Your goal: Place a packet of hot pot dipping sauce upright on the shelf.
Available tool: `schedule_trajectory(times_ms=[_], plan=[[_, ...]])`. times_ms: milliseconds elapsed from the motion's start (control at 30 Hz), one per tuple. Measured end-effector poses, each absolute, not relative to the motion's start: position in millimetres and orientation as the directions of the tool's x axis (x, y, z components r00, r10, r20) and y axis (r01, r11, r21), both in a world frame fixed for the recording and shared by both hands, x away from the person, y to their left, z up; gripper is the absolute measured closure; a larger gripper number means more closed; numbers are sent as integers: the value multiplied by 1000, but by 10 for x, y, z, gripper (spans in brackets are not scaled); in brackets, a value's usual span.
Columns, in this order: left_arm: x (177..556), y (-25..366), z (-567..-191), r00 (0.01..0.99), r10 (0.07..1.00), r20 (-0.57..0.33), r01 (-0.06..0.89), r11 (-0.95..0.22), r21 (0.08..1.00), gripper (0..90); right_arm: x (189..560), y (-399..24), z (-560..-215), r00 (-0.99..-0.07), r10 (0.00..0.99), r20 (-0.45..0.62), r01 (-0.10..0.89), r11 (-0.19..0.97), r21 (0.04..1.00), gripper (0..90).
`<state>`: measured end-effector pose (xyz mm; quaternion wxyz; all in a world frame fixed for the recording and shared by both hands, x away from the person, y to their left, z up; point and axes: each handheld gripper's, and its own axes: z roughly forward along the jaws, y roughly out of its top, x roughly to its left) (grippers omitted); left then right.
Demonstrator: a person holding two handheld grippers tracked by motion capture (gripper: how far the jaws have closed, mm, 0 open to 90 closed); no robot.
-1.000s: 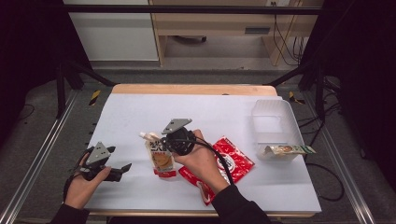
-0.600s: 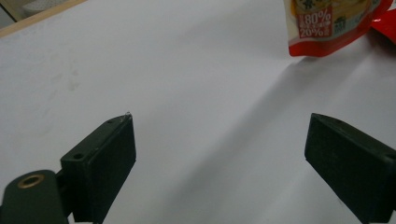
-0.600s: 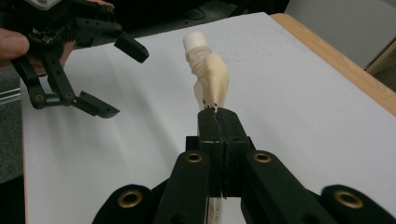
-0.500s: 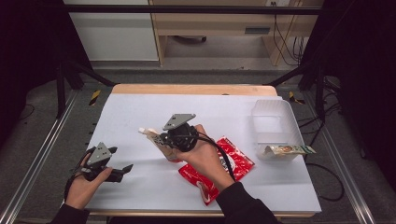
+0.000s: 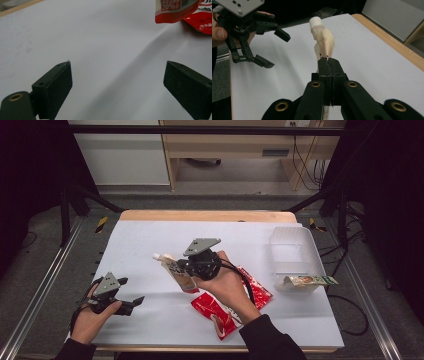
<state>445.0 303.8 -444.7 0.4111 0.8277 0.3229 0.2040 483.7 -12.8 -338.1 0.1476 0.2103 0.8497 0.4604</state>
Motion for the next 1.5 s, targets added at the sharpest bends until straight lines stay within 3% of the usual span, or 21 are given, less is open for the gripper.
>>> schedule_trajectory(times_ms=[500, 567, 633, 933, 1167, 1500], plan=[[4429, 2757, -4183, 775, 626, 88, 296, -482, 825, 106, 4717, -472, -3233, -858, 509, -67, 215, 475, 854, 900], [4457, 2692, -4103, 793, 604, 81, 287, -487, 825, 131, 4695, -507, -3239, -858, 509, -72, 214, 482, 850, 900], [4485, 2627, -4024, 811, 578, 85, 265, -494, 828, 218, 4670, -537, -3241, -860, 506, -71, 211, 478, 852, 900], [4585, 2310, -3693, 860, 498, 112, 187, -512, 838, 339, 4583, -579, -3246, -872, 484, -70, 200, 483, 852, 900], [4684, 2140, -3521, 878, 465, 115, 162, -513, 843, 357, 4537, -551, -3321, -883, 466, -60, 202, 493, 846, 900], [4719, 2102, -3441, 910, 407, 80, 153, -511, 846, 468, 4495, -477, -3321, -895, 443, -56, 187, 487, 853, 900]])
